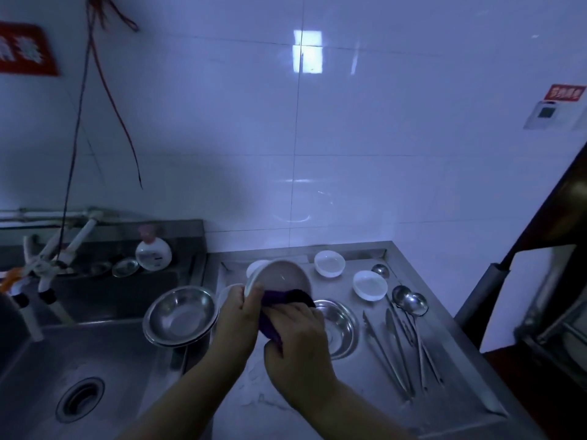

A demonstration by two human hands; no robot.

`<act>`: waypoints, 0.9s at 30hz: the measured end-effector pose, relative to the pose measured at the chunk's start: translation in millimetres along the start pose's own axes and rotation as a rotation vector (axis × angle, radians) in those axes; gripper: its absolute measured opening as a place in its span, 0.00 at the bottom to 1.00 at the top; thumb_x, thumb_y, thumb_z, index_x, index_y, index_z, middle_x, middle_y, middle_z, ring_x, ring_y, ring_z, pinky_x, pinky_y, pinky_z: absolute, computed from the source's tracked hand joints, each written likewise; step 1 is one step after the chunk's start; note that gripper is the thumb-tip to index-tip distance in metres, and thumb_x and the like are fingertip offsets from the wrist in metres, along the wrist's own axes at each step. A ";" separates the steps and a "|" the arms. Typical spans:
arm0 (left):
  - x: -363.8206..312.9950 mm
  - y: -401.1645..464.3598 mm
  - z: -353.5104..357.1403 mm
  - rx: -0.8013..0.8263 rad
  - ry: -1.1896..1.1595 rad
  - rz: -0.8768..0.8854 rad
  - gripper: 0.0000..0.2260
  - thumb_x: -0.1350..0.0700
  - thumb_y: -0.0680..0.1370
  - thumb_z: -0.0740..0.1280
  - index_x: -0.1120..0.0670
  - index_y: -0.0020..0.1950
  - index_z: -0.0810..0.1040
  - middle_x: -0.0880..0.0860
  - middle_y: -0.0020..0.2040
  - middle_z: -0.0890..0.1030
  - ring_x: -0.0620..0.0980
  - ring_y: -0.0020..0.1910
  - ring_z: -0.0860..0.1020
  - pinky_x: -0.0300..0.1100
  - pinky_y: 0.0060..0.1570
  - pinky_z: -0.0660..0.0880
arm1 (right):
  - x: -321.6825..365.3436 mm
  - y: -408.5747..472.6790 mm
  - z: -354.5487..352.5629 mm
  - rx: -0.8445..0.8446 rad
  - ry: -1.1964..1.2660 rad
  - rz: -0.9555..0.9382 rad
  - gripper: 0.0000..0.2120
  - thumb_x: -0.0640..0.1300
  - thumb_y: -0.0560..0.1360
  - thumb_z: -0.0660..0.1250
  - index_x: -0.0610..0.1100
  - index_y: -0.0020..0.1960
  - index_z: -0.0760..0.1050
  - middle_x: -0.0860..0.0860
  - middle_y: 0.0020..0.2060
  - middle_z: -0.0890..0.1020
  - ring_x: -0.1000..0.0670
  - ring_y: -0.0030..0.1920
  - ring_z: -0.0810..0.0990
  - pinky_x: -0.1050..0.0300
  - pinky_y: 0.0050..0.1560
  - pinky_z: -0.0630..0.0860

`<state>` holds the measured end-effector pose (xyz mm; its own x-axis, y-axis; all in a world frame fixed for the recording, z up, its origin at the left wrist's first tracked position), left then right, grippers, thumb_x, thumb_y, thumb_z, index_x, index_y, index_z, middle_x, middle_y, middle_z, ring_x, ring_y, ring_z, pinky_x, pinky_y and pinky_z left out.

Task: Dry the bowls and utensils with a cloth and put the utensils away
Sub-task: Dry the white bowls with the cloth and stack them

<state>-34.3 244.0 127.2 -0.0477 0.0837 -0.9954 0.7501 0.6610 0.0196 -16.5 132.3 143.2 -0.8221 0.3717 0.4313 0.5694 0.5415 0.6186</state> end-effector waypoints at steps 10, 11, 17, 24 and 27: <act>-9.7 9.9 -12.0 0.224 0.229 0.095 0.06 0.52 0.80 0.61 0.44 0.46 0.76 0.48 0.44 0.80 0.46 0.43 0.78 0.38 0.38 0.71 | -18.6 -22.3 -2.7 0.003 -0.217 -0.560 0.16 0.36 0.71 0.65 0.48 0.55 0.79 0.51 0.46 0.81 0.47 0.48 0.77 0.42 0.67 0.65; -11.6 11.4 -12.5 0.242 0.270 0.091 0.08 0.54 0.80 0.61 0.43 0.45 0.76 0.48 0.44 0.81 0.47 0.43 0.79 0.40 0.39 0.73 | -22.1 -18.3 -6.8 0.007 -0.263 -0.647 0.13 0.36 0.73 0.64 0.47 0.53 0.80 0.50 0.44 0.80 0.46 0.47 0.77 0.40 0.68 0.64; -29.8 18.6 -19.1 0.318 0.117 -0.050 0.17 0.53 0.67 0.66 0.56 0.53 0.80 0.62 0.48 0.82 0.62 0.48 0.80 0.60 0.51 0.77 | -7.9 0.1 -16.2 -0.120 -0.321 -0.758 0.04 0.36 0.75 0.68 0.43 0.43 0.81 0.46 0.32 0.76 0.44 0.34 0.73 0.50 0.53 0.75; -31.9 0.2 -4.8 0.102 -0.166 0.123 0.14 0.60 0.79 0.59 0.39 0.54 0.71 0.49 0.51 0.77 0.51 0.49 0.77 0.45 0.41 0.77 | 14.4 10.9 -7.7 -0.314 -0.238 -0.292 0.05 0.42 0.77 0.68 0.43 0.50 0.82 0.47 0.40 0.83 0.47 0.40 0.79 0.52 0.49 0.77; -37.7 4.2 -11.9 0.141 -0.005 0.210 0.13 0.58 0.80 0.56 0.38 0.54 0.70 0.46 0.52 0.76 0.50 0.50 0.76 0.46 0.45 0.77 | 10.1 2.6 -1.9 -0.283 -0.178 -0.380 0.06 0.42 0.76 0.70 0.43 0.53 0.81 0.48 0.43 0.83 0.48 0.42 0.80 0.53 0.50 0.77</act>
<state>-37.2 252.5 166.0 0.1225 0.2041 -0.9713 0.8279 0.5186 0.2134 -23.2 136.1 150.4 -0.9453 0.3240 0.0375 0.1880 0.4474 0.8744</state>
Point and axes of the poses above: each hand's wrist, its own y-axis towards the middle knuckle, its own z-axis out of the palm, x = y × z, the point moved 6 cm from there along y, towards the middle knuckle
